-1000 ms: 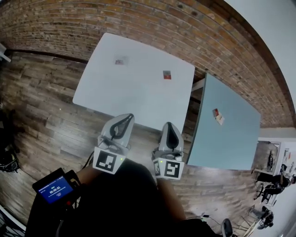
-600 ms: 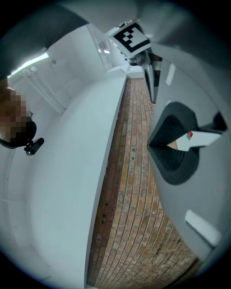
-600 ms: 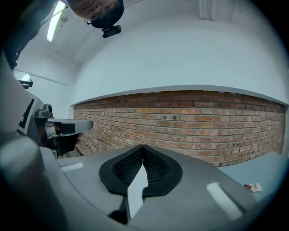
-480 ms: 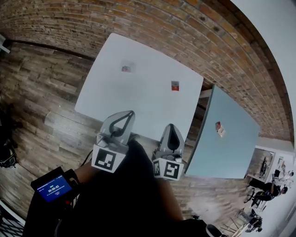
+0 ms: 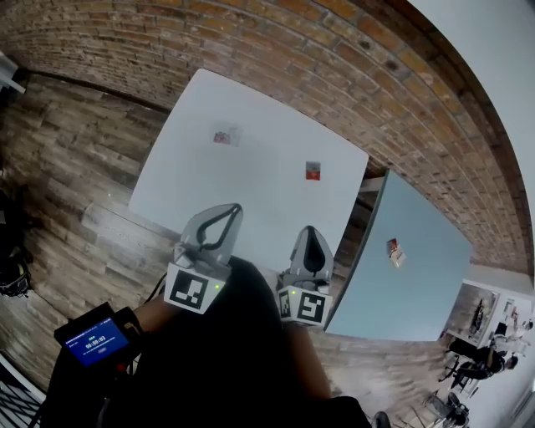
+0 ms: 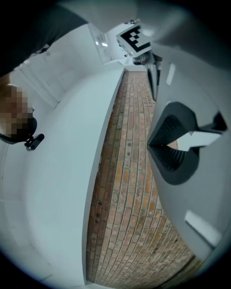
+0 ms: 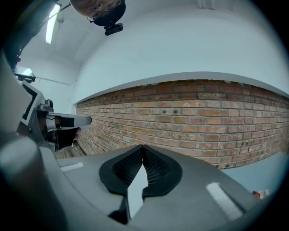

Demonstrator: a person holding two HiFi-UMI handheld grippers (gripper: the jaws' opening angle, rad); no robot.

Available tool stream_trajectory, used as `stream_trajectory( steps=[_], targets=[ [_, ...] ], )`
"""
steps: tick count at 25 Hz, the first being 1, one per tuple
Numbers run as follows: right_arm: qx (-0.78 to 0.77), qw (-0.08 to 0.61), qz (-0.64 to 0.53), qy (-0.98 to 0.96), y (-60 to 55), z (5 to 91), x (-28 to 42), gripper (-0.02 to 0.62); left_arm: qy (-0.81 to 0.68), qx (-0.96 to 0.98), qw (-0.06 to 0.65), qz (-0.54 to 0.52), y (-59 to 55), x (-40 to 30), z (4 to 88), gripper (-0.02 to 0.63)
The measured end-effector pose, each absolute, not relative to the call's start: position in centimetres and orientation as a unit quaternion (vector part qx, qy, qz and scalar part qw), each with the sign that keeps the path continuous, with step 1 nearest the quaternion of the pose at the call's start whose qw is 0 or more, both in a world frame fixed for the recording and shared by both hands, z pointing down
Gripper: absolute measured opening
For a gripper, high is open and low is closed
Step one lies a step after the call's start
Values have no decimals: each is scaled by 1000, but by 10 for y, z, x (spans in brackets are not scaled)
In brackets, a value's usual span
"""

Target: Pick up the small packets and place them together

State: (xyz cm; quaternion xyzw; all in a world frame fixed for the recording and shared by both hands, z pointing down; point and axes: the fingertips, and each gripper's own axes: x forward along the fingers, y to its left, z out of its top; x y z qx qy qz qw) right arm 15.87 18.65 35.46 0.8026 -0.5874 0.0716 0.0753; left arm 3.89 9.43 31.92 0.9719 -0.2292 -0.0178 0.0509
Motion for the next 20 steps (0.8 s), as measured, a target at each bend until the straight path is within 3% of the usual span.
stream_trajectory(
  steps=[4, 15, 20],
  targets=[
    [789, 48, 67, -609, 183, 351, 181, 3, -238, 969, 60, -17, 93, 64, 318, 2],
    [787, 72, 89, -607, 172, 390, 268, 3, -250, 967, 52, -11, 85, 111, 323, 2],
    [777, 115, 107, -609, 159, 427, 294, 3, -250, 967, 54, 1, 78, 120, 326, 2]
  ],
)
